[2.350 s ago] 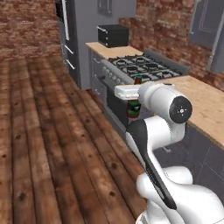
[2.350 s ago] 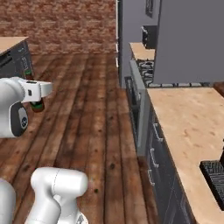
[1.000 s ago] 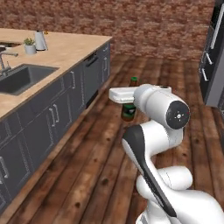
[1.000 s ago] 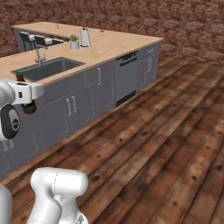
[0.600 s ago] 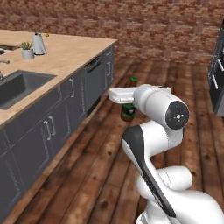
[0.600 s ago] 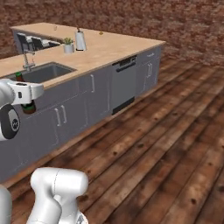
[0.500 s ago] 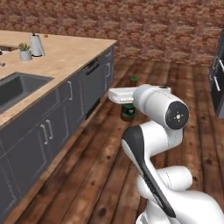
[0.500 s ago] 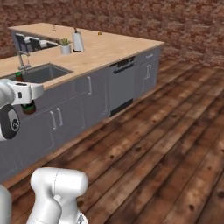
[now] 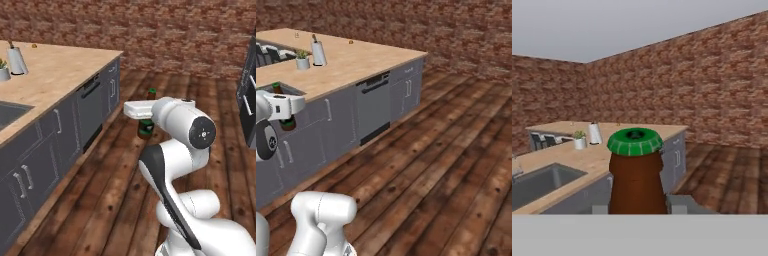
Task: Open the cabinet directly in front. Then move the beer and the mug to the dining counter with the candle on it.
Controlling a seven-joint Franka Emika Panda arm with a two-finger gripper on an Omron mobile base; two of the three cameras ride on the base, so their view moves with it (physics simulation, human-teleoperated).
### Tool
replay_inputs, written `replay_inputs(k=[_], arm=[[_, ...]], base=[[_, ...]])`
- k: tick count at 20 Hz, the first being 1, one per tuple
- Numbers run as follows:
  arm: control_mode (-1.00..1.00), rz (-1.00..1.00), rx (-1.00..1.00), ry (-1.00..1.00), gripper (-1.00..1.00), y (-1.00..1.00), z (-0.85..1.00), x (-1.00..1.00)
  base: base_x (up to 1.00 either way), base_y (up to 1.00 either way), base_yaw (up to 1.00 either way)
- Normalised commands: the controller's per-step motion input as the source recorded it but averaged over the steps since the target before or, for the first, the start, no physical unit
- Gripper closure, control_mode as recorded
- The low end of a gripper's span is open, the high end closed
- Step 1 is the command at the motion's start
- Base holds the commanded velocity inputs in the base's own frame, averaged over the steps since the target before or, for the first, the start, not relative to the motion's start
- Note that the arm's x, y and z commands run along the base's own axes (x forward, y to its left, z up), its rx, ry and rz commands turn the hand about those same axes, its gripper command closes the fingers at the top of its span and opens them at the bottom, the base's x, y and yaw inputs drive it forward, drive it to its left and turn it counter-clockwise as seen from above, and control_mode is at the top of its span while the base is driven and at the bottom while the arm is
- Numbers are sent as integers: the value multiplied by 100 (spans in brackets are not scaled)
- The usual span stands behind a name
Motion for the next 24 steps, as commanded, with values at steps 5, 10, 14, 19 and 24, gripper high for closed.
replay_inputs(k=[5, 10, 14, 19, 24], arm=[[100, 0, 0, 0, 100, 0, 0, 0], [100, 0, 0, 0, 100, 0, 0, 0], [100, 0, 0, 0, 100, 0, 0, 0], [100, 0, 0, 0, 100, 0, 0, 0], [100, 0, 0, 0, 100, 0, 0, 0]], base=[[100, -17, -16], [100, -17, -22], [100, -12, -20], [100, -2, -14], [100, 0, -9]])
